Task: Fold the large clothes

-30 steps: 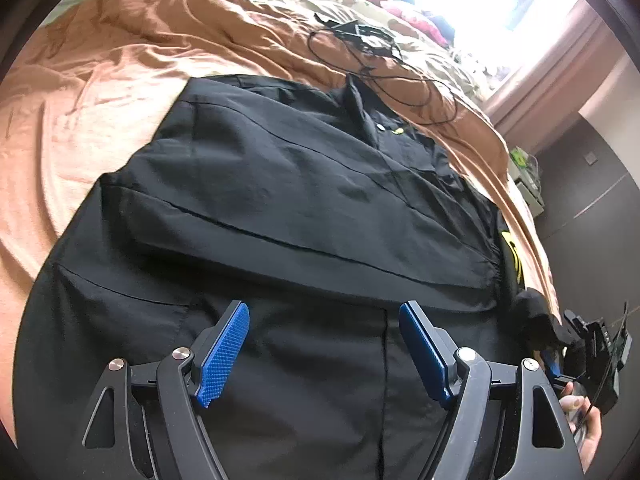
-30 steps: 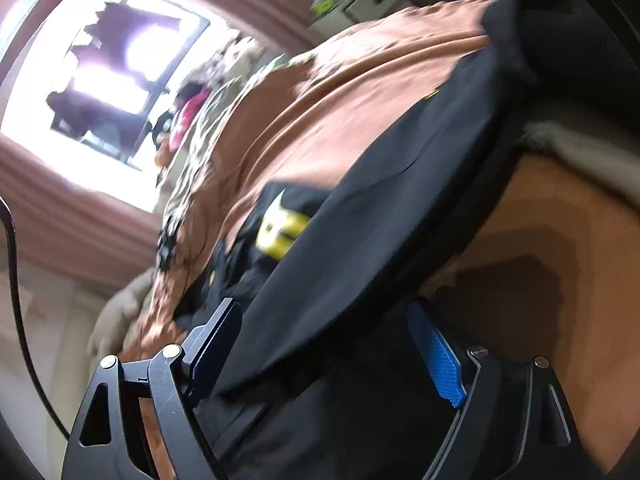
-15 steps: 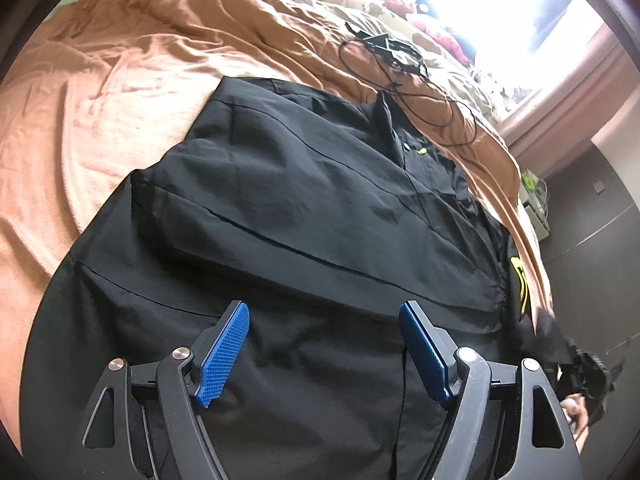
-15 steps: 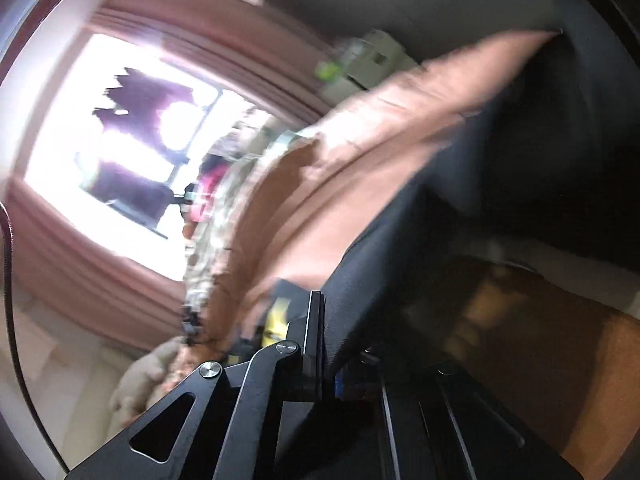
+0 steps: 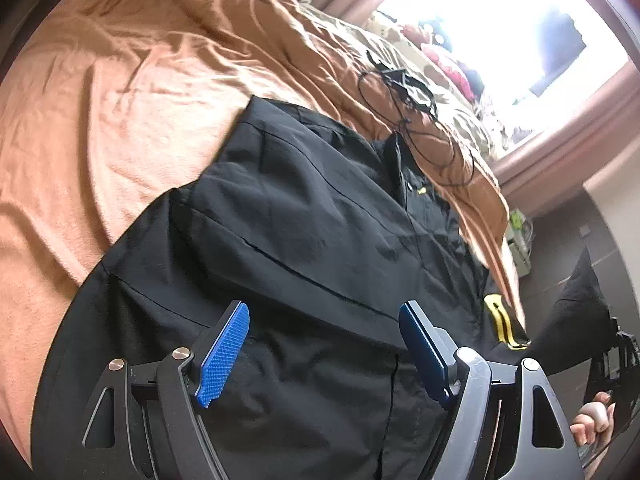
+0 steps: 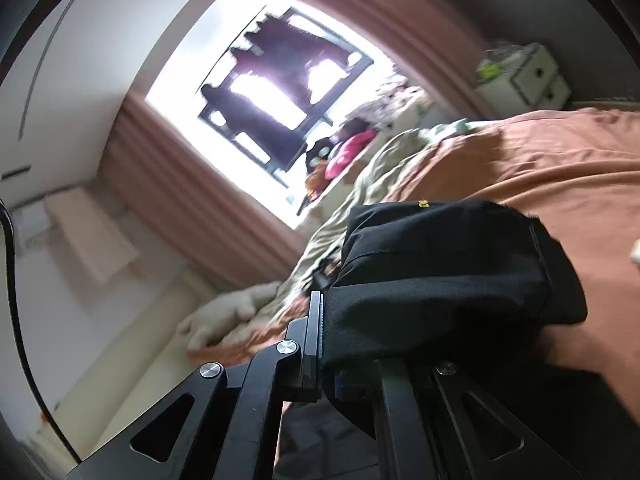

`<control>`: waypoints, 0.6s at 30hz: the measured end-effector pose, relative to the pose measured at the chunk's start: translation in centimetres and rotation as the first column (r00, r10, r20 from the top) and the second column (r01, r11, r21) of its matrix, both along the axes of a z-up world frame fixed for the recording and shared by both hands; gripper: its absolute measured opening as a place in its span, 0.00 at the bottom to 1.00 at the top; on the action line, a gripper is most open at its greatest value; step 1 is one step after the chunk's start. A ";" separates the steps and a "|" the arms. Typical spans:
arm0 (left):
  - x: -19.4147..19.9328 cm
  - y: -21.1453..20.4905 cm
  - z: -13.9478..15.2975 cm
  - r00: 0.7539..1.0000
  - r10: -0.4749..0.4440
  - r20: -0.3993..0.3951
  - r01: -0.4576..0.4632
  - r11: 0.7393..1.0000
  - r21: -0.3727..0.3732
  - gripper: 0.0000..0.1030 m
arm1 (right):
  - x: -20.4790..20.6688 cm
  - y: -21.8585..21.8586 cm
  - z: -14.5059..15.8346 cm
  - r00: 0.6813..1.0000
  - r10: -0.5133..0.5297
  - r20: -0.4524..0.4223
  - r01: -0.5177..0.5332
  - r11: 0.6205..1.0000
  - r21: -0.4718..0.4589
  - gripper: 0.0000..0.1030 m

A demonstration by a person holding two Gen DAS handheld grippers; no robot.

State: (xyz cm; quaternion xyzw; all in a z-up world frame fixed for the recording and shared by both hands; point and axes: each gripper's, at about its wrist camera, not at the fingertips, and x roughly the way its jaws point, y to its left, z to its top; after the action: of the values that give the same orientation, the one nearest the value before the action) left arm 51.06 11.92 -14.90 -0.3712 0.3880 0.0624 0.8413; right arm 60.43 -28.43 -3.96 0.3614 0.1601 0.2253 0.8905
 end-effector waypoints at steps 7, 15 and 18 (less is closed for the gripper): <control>-1.1 2.9 0.0 0.997 0.081 0.013 -0.080 0.995 -0.060 0.76 | 1.3 7.1 -0.6 0.994 0.106 -0.006 -0.106 0.990 -0.088 0.05; -2.2 5.1 -0.4 0.991 0.137 0.010 -0.135 0.986 -0.094 0.76 | 2.9 14.3 -6.6 0.974 0.177 -0.143 -0.202 0.963 -0.179 0.05; -2.4 5.3 -0.5 0.990 0.142 0.010 -0.140 0.986 -0.094 0.76 | 3.2 17.2 -9.5 0.944 0.228 -0.237 -0.283 0.930 -0.235 0.18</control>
State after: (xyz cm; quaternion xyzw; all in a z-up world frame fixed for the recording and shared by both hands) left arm 48.70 17.21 -15.37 -0.4369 0.3561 0.1006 0.8199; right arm 63.59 -11.27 -13.48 0.2359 0.3259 0.2776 0.8724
